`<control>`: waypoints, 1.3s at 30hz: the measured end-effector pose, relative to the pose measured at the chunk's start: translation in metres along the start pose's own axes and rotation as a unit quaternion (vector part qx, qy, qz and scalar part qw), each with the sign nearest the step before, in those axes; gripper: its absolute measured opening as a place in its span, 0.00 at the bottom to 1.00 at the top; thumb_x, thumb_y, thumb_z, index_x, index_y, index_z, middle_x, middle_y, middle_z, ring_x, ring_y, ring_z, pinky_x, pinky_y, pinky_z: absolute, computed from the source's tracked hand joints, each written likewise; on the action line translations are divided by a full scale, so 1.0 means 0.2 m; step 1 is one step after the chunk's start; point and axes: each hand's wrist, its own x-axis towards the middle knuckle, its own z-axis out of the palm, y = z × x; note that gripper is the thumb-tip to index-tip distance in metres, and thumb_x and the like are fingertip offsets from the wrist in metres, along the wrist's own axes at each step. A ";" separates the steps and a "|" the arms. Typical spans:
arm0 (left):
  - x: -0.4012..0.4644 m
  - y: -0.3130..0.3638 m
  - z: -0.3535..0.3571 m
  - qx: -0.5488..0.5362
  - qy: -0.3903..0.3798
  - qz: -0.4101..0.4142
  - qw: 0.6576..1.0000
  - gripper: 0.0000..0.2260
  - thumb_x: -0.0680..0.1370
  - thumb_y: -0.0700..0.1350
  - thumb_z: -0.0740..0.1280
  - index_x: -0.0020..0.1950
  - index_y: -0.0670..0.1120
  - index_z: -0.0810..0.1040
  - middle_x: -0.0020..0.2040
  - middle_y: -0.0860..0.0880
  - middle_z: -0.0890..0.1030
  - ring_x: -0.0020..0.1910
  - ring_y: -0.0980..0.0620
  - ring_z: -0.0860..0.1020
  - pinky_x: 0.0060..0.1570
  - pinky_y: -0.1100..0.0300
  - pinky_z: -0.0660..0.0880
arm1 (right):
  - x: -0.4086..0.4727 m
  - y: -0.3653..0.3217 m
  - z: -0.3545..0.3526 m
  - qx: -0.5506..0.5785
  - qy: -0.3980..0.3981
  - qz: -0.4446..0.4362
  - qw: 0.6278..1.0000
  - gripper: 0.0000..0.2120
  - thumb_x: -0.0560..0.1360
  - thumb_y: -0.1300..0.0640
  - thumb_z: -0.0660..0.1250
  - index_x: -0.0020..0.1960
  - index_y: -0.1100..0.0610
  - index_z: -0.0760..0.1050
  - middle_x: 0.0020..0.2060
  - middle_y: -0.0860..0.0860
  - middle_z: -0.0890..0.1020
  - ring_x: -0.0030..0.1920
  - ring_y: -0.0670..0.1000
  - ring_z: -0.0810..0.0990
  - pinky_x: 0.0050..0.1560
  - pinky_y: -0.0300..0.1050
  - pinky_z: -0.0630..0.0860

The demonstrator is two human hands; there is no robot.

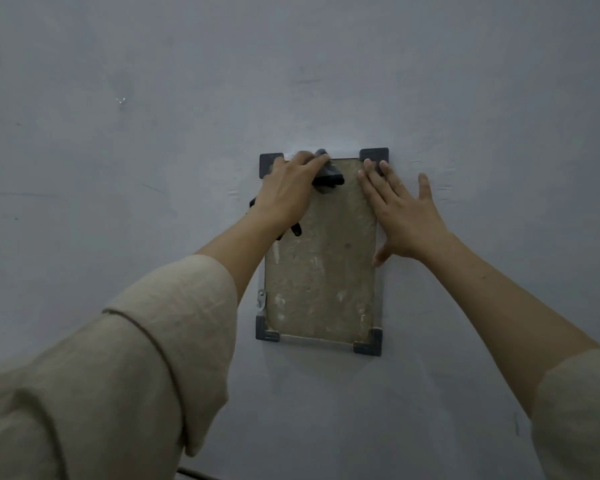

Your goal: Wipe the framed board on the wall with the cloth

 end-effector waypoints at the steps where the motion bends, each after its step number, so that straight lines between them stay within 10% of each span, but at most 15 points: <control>1: 0.01 0.02 0.01 0.002 0.000 0.005 1.000 0.26 0.78 0.31 0.52 0.74 0.48 0.59 0.73 0.45 0.63 0.63 0.36 0.65 0.60 0.42 0.69 | 0.00 0.00 0.00 -0.003 0.000 0.000 1.000 0.68 0.58 0.33 0.74 0.75 0.57 0.28 0.74 0.50 0.29 0.75 0.51 0.31 0.71 0.67 0.42; 9: -0.03 -0.16 -0.01 0.096 -0.045 -0.095 0.990 0.25 0.78 0.32 0.54 0.74 0.48 0.60 0.70 0.42 0.65 0.62 0.36 0.65 0.56 0.42 0.70 | -0.01 -0.01 -0.01 0.005 -0.004 0.000 1.000 0.68 0.58 0.35 0.74 0.75 0.57 0.29 0.74 0.50 0.29 0.75 0.51 0.30 0.71 0.68 0.42; 15: -0.01 -0.04 -0.02 0.068 -0.049 0.041 0.996 0.28 0.77 0.31 0.54 0.75 0.49 0.57 0.73 0.45 0.62 0.64 0.36 0.64 0.59 0.42 0.70 | 0.00 -0.02 -0.01 0.009 -0.008 0.007 1.000 0.69 0.58 0.35 0.75 0.75 0.56 0.28 0.74 0.49 0.28 0.74 0.51 0.30 0.71 0.67 0.41; 26: -0.16 -0.27 0.06 0.056 -0.036 -0.104 0.992 0.30 0.76 0.30 0.54 0.76 0.50 0.56 0.72 0.44 0.63 0.61 0.36 0.66 0.56 0.42 0.71 | -0.01 -0.02 0.00 0.012 -0.006 0.003 1.000 0.69 0.58 0.35 0.75 0.75 0.57 0.29 0.74 0.50 0.29 0.75 0.51 0.31 0.71 0.68 0.43; 33: -0.41 -0.24 0.18 0.093 -0.035 0.043 0.994 0.28 0.78 0.33 0.55 0.76 0.50 0.55 0.73 0.44 0.63 0.58 0.39 0.68 0.54 0.46 0.72 | -0.01 -0.03 0.00 0.014 -0.005 0.011 1.000 0.68 0.59 0.38 0.76 0.75 0.58 0.29 0.74 0.50 0.30 0.75 0.52 0.31 0.70 0.69 0.44; 39: -0.48 -0.26 0.23 0.047 -0.032 -0.056 0.997 0.30 0.76 0.29 0.55 0.76 0.49 0.56 0.73 0.44 0.63 0.55 0.38 0.68 0.52 0.45 0.73 | 0.00 -0.04 0.00 0.014 -0.007 0.009 1.000 0.68 0.59 0.37 0.76 0.75 0.58 0.29 0.74 0.50 0.30 0.75 0.52 0.31 0.70 0.69 0.44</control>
